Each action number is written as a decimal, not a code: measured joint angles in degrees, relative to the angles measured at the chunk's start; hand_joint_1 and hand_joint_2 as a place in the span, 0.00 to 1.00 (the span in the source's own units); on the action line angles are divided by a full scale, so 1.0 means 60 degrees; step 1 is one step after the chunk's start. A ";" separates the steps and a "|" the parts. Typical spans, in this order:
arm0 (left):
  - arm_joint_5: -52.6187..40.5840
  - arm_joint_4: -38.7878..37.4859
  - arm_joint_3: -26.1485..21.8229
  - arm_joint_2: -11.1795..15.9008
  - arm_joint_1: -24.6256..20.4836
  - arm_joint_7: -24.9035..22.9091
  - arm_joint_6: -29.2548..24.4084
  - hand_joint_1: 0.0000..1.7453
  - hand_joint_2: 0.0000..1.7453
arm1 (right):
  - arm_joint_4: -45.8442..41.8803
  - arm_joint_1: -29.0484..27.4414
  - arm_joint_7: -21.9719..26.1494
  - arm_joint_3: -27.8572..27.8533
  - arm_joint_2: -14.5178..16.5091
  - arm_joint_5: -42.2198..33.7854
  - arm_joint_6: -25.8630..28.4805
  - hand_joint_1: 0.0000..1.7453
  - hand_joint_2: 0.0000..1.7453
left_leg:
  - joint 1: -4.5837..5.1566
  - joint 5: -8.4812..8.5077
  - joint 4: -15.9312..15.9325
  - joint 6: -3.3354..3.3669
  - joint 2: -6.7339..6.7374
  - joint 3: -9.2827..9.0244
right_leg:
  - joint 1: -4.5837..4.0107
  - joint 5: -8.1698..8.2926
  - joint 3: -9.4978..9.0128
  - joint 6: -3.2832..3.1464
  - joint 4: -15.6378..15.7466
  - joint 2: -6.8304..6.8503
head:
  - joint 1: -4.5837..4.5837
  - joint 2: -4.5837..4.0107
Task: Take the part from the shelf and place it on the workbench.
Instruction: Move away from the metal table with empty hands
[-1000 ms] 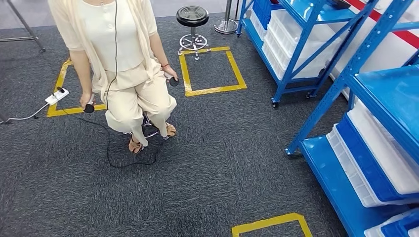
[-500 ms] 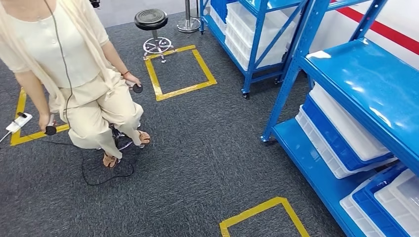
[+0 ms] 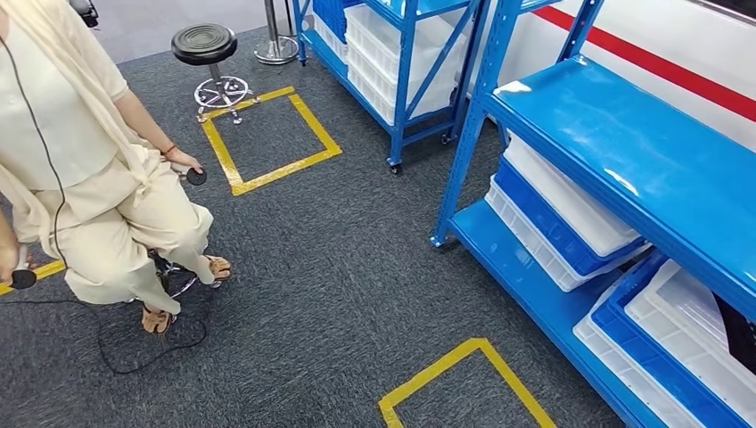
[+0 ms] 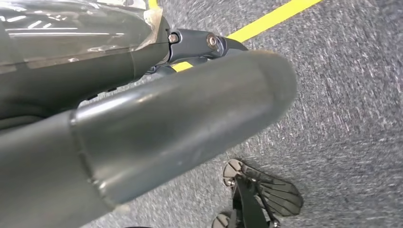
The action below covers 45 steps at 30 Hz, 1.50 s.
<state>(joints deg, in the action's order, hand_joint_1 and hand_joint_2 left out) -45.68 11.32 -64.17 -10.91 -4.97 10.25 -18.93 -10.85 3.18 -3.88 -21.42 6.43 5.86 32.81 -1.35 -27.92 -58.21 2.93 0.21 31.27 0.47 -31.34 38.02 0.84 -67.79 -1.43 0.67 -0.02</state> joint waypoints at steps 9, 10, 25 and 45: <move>-0.0072 0.0001 0.0004 0.0014 -0.0005 0.0007 0.0029 0.00 0.00 | 0.0000 0.0006 0.0003 0.0000 -0.0021 -0.0026 0.0003 0.00 0.00 | 0.0085 -0.0234 -0.0003 -0.0332 0.0963 -0.0219 | 0.0065 0.0685 -0.0870 0.0285 0.1571 0.0936 | 0.0032 0.0000; -0.0084 0.0000 0.0003 0.0013 -0.0026 0.0007 0.0029 0.00 0.00 | 0.0000 0.0007 0.0003 0.0000 -0.0027 -0.0030 0.0005 0.00 0.00 | 0.0080 -0.0275 0.0015 -0.0400 0.1058 -0.0291 | 0.0019 0.0688 -0.0872 0.0216 0.1580 0.0844 | 0.0022 0.0000; -0.0126 0.0000 0.0005 0.0034 0.0004 0.0002 0.0032 0.00 0.00 | 0.0002 -0.0008 0.0002 0.0000 -0.0018 -0.0084 0.0007 0.00 0.00 | -0.0003 -0.0108 -0.0196 -0.0360 -0.0632 0.0082 | -0.0004 0.0730 -0.0906 -0.0043 0.1602 -0.0913 | -0.0068 0.0000; -0.0224 -0.0001 0.0016 0.0008 -0.0057 0.0009 0.0070 0.00 0.00 | 0.0013 -0.0011 -0.0025 -0.0008 -0.0055 -0.0176 0.0046 0.00 0.00 | -0.0042 -0.0979 -0.0960 -0.0596 0.0409 -0.0026 | 0.0204 0.0768 -0.0987 -0.0106 0.1669 0.0371 | -0.0079 0.0000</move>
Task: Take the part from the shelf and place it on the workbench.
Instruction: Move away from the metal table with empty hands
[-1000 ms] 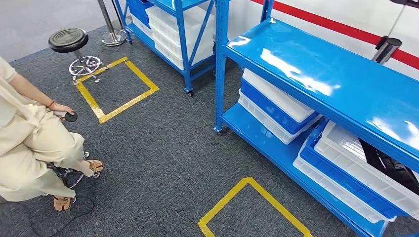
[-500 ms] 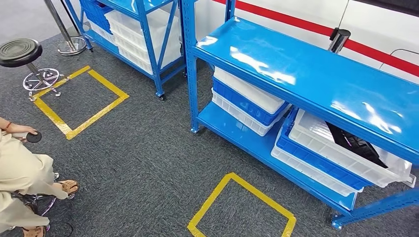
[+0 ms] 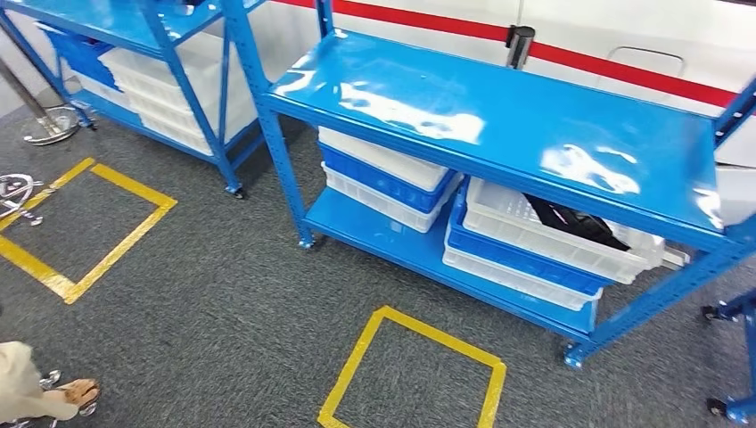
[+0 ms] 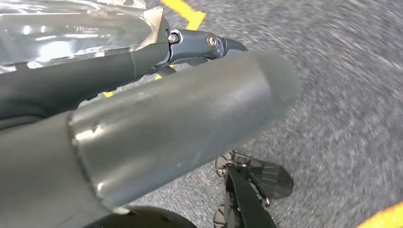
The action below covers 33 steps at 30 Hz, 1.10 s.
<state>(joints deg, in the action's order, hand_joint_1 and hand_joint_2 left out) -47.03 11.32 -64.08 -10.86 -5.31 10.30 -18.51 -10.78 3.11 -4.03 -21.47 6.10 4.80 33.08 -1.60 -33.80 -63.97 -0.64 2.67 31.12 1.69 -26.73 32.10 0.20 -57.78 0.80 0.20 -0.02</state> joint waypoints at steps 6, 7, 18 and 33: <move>-0.0079 -0.0001 0.0068 0.0004 0.0056 -0.0004 0.0019 0.00 0.00 | 0.0000 -0.0038 -0.0009 -0.0015 0.0017 -0.0057 0.0025 0.00 0.00 | -0.0014 0.0278 -0.0586 0.0067 -0.0621 0.0527 | -0.0117 0.0004 -0.0043 -0.0080 -0.0018 -0.0830 | -0.0030 0.0000; -0.0087 -0.0001 0.0092 0.0008 0.0055 -0.0004 0.0020 0.00 0.00 | 0.0000 -0.0035 -0.0009 -0.0017 0.0026 -0.0065 0.0028 0.00 0.00 | -0.0017 0.0591 0.0056 0.0106 -0.0813 0.0264 | -0.0137 0.0003 -0.0049 -0.0069 -0.0027 -0.0948 | -0.0031 0.0000; -0.0107 -0.0003 0.0143 -0.0001 0.0055 -0.0012 0.0017 0.00 0.00 | 0.0000 -0.0039 0.0006 -0.0112 0.0040 -0.0134 0.0051 0.00 0.00 | 0.0051 0.1009 0.1159 0.0529 -0.0103 -0.0128 | -0.0131 -0.1116 0.1451 0.0176 -0.2557 -0.0264 | 0.0058 0.0000; -0.0158 -0.0003 0.0166 0.0001 0.0035 -0.0002 0.0035 0.00 0.00 | 0.0000 -0.0028 0.0072 -0.0189 0.0043 0.0146 0.0186 0.00 0.00 | -0.0013 -0.0571 -0.1222 -0.0007 -0.0380 0.0590 | -0.0080 -0.0019 0.0021 -0.0035 -0.0040 -0.0120 | -0.0026 0.0000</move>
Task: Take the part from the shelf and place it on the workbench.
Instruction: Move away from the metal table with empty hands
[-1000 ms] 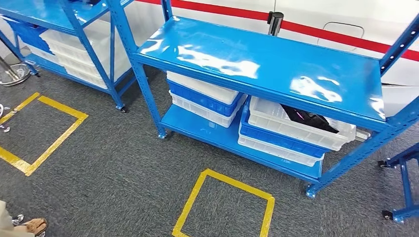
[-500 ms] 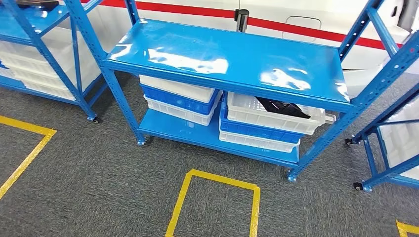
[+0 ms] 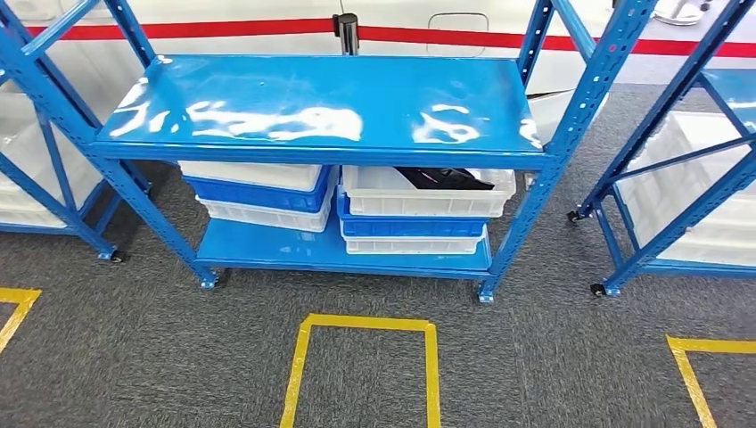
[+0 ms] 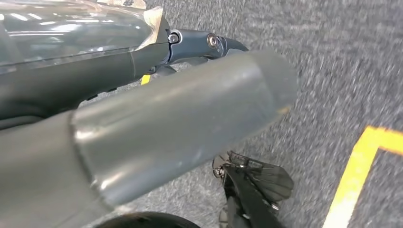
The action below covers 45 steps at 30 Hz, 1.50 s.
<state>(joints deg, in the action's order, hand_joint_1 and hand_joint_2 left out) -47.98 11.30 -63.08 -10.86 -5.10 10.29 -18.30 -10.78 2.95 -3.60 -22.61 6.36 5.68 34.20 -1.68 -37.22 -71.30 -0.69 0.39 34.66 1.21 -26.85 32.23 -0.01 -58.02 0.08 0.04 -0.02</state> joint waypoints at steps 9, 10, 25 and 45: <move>-0.0022 -0.0003 0.0001 0.0008 0.0002 0.0005 0.0000 0.00 0.00 | 0.0000 -0.0012 -0.0152 0.0187 -0.0023 0.0349 0.0031 0.00 0.00 | 0.0148 0.1487 0.2134 0.0194 -0.0134 -0.0552 | -0.0218 -0.0083 0.0053 0.0039 -0.0027 -0.0356 | 0.0012 0.0000; -0.0022 -0.0004 0.0001 0.0005 0.0004 0.0005 0.0000 0.00 0.00 | 0.0000 -0.0015 -0.0153 0.0198 -0.0029 0.0351 0.0035 0.00 0.00 | 0.0178 0.1497 0.2146 0.0193 -0.0137 -0.0553 | -0.0230 -0.0093 0.0079 0.0056 -0.0030 -0.0350 | 0.0011 0.0000; -0.0022 -0.0004 0.0001 0.0006 0.0003 0.0005 -0.0003 0.00 0.00 | 0.0000 -0.0014 -0.0154 0.0216 -0.0051 0.0355 0.0077 0.00 0.00 | 0.0335 0.1520 0.2124 0.0368 -0.0138 -0.0505 | -0.0140 -0.0016 0.0013 0.0219 0.0011 -0.0347 | 0.0012 0.0000; 0.0095 -0.0004 0.0001 0.0017 0.0004 0.0179 -0.0159 0.00 1.00 | 0.0000 -0.0016 -0.0084 0.0281 -0.0040 0.0531 -0.0049 0.00 0.00 | 0.0295 0.1516 0.2125 0.0372 -0.0139 -0.0501 | -0.0148 -0.0026 0.0018 0.0230 0.0011 -0.0347 | 0.0011 0.0000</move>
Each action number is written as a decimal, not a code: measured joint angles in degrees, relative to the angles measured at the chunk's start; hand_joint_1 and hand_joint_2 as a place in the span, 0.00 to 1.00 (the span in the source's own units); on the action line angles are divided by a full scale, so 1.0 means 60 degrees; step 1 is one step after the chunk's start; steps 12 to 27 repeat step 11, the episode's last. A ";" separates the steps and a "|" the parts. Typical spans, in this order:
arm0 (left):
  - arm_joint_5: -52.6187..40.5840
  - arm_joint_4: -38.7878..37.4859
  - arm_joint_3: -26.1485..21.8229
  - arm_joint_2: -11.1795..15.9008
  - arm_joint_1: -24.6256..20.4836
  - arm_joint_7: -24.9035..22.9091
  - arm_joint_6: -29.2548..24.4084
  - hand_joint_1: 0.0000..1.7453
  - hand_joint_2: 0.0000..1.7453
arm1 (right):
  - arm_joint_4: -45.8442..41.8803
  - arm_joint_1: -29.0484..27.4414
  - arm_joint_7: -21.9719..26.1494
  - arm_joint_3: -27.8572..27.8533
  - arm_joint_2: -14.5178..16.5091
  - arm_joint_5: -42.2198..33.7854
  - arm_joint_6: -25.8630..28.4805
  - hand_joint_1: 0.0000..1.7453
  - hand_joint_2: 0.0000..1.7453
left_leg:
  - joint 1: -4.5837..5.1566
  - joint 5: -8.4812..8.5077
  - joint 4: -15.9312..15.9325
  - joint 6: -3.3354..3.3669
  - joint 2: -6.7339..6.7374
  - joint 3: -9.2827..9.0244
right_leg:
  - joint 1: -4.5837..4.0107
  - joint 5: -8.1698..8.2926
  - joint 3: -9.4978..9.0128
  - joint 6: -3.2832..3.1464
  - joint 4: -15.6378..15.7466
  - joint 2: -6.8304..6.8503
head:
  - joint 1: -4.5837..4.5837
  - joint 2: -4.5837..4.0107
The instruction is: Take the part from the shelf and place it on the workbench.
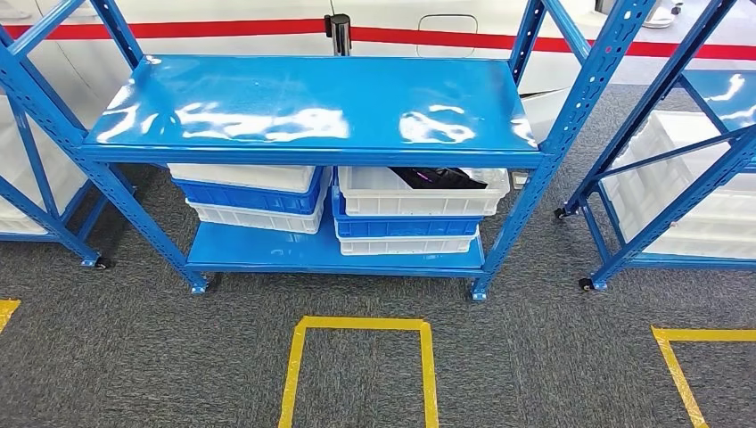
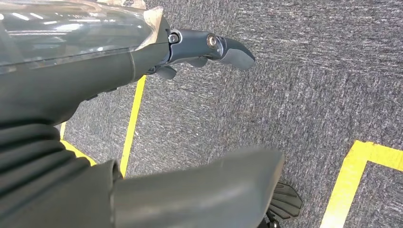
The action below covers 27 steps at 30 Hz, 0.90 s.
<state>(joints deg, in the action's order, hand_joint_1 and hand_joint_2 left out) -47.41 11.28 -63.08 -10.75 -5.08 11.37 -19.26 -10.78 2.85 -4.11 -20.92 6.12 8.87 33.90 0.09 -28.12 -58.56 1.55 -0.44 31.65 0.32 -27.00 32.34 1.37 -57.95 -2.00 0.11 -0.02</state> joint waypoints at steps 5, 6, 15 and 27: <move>0.0000 0.0000 0.0000 0.0003 0.0000 0.0000 0.0000 0.00 1.00 | 0.0000 0.0000 0.0000 0.0004 0.0000 0.0001 0.0000 0.00 0.00 | 0.0001 0.0000 0.0000 0.0000 0.0000 0.0001 | 0.0001 0.0000 -0.0001 0.0000 0.0000 0.0000 | 0.0001 0.0000; 0.0000 0.0000 0.0000 0.0004 0.0000 0.0000 0.0000 0.00 1.00 | 0.0000 0.0000 0.0000 0.0005 0.0000 0.0001 0.0000 0.00 0.00 | 0.0001 0.0000 0.0000 0.0000 0.0000 0.0001 | 0.0001 0.0000 -0.0001 0.0000 0.0000 0.0000 | 0.0000 0.0000; 0.0001 0.0000 0.0000 0.0006 0.0000 0.0001 0.0000 0.00 1.00 | 0.0000 0.0000 0.0000 0.0011 0.0001 0.0002 0.0000 0.00 1.00 | 0.0001 0.0000 0.0000 0.0000 0.0000 0.0001 | 0.0001 0.0000 0.0000 0.0000 0.0000 0.0000 | 0.0000 0.0000; 0.0001 0.0000 0.0000 0.0006 0.0000 0.0001 0.0000 0.00 1.00 | 0.0000 0.0000 0.0000 0.0011 0.0001 0.0002 0.0000 0.00 1.00 | 0.0001 0.0000 0.0000 0.0000 0.0000 0.0001 | 0.0001 0.0000 0.0000 0.0000 0.0000 0.0000 | 0.0000 0.0000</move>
